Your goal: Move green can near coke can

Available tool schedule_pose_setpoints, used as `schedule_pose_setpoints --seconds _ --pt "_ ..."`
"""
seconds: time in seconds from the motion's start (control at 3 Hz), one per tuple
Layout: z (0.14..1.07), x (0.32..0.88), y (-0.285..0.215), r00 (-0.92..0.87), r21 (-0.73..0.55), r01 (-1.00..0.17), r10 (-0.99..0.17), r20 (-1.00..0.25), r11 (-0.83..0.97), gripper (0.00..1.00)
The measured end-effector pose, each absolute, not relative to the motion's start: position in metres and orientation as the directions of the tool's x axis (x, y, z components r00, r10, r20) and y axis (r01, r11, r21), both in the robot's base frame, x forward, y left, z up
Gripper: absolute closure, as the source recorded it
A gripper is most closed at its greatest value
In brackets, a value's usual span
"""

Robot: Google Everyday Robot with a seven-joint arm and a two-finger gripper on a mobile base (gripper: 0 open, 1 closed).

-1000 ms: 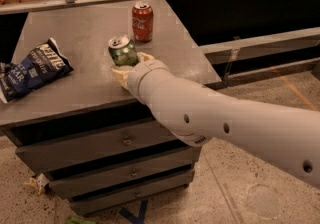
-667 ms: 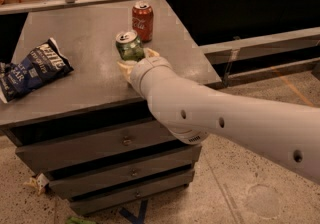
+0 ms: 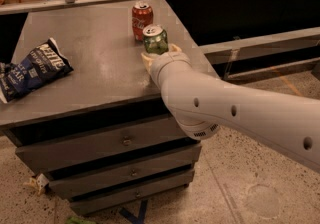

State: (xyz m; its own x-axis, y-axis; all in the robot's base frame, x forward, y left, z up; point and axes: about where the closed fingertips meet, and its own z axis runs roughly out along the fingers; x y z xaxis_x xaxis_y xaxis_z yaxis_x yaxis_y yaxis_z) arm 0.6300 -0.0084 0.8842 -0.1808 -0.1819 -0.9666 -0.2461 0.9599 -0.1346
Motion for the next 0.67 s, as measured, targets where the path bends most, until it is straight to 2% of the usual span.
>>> schedule_pose_setpoints --seconds 0.33,0.67 --pt "0.89 0.644 -0.032 -0.174 -0.103 -0.207 -0.14 -0.975 0.973 1.0" --pt "0.899 0.664 -0.046 -0.138 -0.066 -0.236 -0.1 -0.985 0.97 1.0"
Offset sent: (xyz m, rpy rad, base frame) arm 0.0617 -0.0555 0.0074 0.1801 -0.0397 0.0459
